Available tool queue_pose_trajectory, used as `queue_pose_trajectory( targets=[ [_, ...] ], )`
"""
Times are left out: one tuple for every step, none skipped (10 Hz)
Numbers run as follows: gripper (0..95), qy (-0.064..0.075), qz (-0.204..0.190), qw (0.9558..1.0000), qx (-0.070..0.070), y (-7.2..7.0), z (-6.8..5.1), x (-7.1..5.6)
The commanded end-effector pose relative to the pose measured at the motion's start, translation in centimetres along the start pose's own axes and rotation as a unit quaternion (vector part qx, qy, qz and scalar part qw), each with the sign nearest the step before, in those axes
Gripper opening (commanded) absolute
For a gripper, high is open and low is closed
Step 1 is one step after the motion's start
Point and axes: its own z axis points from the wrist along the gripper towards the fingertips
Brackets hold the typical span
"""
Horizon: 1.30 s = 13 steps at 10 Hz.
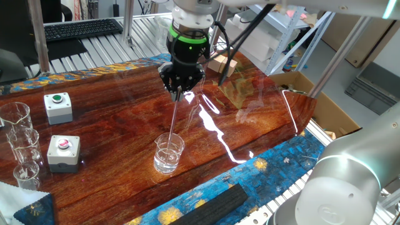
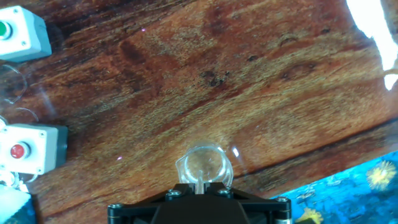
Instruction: Stir the beaker with a glass rod
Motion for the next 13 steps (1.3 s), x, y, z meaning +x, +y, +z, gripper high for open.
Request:
queue_pose_trajectory(
  targets=[
    [0.0,0.001,0.008,1.0000,-0.002,0.01,0.09,0.09],
    [0.0,-0.011,0.010,0.9999,0.007,0.02,0.21,-0.07],
    [0.0,-0.030,0.016,0.9993,0.012,-0.07,0.36,-0.35],
    [0.0,-0.036,0.016,0.9991,0.014,-0.10,0.42,-0.44],
    [0.0,-0.046,0.018,0.9987,0.015,-0.14,0.45,-0.53],
    [0.0,-0.056,-0.002,0.9974,0.046,-0.14,0.43,-0.55],
    [0.0,-0.053,-0.008,0.9972,0.051,-0.14,0.43,-0.55],
    [0.0,-0.040,-0.015,0.9972,0.060,-0.14,0.43,-0.54],
    [0.0,-0.015,-0.020,0.9975,0.066,-0.14,0.45,-0.52],
    [0.0,-0.002,-0.022,0.9973,0.070,-0.14,0.45,-0.52],
    [0.0,0.012,-0.026,0.9969,0.073,-0.14,0.45,-0.51],
    [0.0,0.028,-0.027,0.9964,0.075,-0.14,0.45,-0.51],
    [0.0,0.041,-0.027,0.9959,0.075,-0.14,0.45,-0.51]
  ],
)
